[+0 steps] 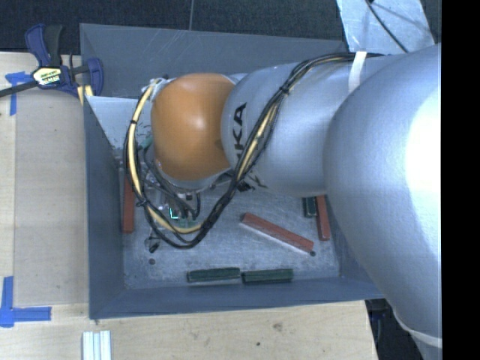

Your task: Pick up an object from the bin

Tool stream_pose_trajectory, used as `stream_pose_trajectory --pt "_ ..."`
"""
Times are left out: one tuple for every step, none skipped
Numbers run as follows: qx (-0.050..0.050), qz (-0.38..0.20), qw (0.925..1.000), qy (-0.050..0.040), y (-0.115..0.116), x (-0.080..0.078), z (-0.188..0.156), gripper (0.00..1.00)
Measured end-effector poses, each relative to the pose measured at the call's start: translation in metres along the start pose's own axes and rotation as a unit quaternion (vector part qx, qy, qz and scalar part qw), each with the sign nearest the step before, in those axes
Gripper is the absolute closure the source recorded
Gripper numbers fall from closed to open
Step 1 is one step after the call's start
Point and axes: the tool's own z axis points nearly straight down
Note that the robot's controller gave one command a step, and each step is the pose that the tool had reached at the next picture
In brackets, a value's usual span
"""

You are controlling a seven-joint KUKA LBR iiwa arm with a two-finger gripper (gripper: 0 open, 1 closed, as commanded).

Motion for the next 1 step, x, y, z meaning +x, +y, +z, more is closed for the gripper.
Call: stream_pose_trajectory --pt "-0.001 -0.208 0.9781 -0.0042 0.0088 -0.0430 0.0744 0.00"
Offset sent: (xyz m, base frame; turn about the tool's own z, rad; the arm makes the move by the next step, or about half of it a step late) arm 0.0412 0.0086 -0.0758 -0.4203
